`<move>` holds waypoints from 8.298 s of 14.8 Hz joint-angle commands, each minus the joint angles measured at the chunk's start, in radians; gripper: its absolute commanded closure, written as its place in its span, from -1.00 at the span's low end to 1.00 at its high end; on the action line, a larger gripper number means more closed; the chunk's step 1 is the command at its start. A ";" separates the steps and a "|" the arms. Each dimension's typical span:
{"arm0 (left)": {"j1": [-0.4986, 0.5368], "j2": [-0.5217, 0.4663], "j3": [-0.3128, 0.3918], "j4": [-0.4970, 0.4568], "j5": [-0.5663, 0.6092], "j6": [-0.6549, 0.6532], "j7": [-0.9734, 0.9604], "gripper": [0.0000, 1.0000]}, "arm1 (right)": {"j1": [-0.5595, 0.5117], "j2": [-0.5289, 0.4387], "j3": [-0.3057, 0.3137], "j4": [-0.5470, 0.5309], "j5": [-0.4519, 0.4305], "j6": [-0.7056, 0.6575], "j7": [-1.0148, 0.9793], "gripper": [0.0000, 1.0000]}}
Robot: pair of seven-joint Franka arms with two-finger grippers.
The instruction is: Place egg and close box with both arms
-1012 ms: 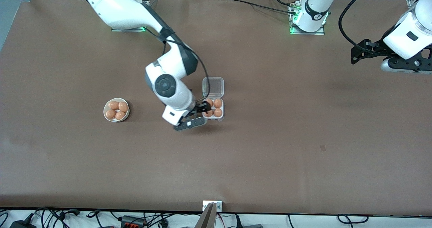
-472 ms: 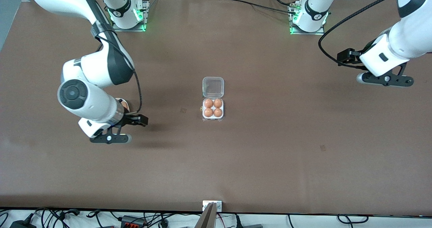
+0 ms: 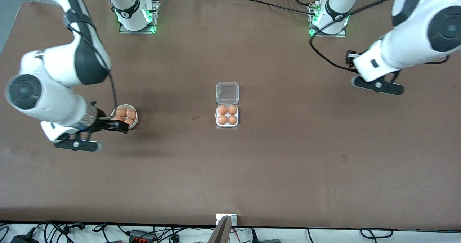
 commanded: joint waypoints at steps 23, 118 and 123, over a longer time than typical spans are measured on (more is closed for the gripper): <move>-0.327 0.312 -0.439 -0.432 0.296 0.979 -0.910 0.98 | 0.025 -0.469 -0.288 -0.373 0.071 -0.037 -0.319 -1.00; 0.013 -0.233 0.181 -0.166 -0.052 0.250 -0.016 -1.00 | -0.041 -0.581 -0.189 -0.455 0.054 -0.057 -0.342 -1.00; 0.008 -0.187 0.176 -0.100 -0.027 0.255 -0.013 -1.00 | -0.050 -0.574 -0.184 -0.455 0.054 -0.057 -0.334 -1.00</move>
